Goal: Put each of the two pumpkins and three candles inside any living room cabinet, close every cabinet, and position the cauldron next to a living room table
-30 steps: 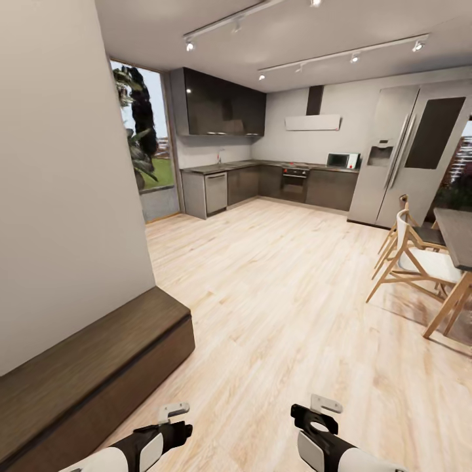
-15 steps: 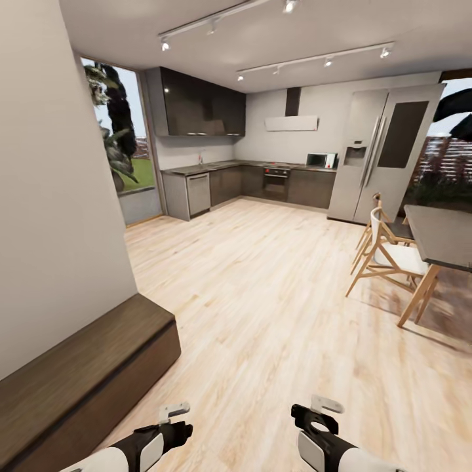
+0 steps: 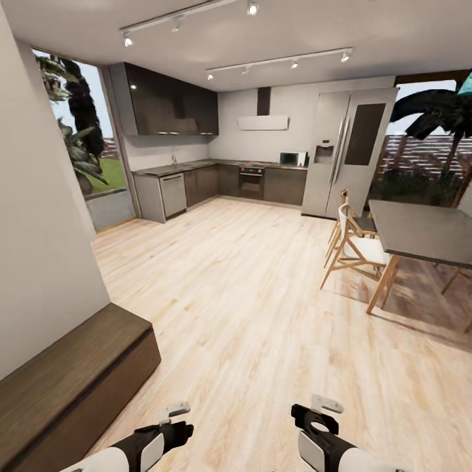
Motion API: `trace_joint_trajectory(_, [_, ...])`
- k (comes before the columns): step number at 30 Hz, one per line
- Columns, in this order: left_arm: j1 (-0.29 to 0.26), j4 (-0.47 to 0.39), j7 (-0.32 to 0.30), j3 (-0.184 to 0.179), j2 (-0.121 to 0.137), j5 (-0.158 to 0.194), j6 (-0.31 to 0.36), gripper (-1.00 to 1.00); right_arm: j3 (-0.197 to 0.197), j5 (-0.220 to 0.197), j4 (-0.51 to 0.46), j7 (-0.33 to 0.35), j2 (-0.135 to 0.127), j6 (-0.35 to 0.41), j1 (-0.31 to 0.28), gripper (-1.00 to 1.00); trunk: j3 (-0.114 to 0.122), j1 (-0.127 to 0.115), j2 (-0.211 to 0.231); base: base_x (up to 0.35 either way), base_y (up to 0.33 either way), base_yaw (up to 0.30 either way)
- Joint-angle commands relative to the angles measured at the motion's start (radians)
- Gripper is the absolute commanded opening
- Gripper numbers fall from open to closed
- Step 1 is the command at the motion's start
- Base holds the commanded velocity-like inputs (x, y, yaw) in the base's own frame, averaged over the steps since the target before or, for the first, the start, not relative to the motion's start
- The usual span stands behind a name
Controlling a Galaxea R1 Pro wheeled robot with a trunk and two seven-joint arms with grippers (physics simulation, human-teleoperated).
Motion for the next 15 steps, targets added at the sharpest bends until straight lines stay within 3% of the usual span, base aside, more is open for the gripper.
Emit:
trace_joint_trajectory(1, [0.0, -0.002, -0.002, 0.009, -0.002, -0.01, 0.005, 1.0, 0.008, -0.011, -0.001, -0.003, 0.0, -0.004, -0.001, 1.0, 0.002, -0.004, 0.007, 0.0, 0.0, -0.248])
trace_joint_trajectory(15, [0.001, -0.002, -0.002, 0.009, -0.008, -0.01, 0.005, 1.0, 0.009, -0.011, 0.001, -0.002, 0.0, -0.004, -0.001, 1.0, 0.038, -0.058, 0.105, 0.0, 0.0, -0.236])
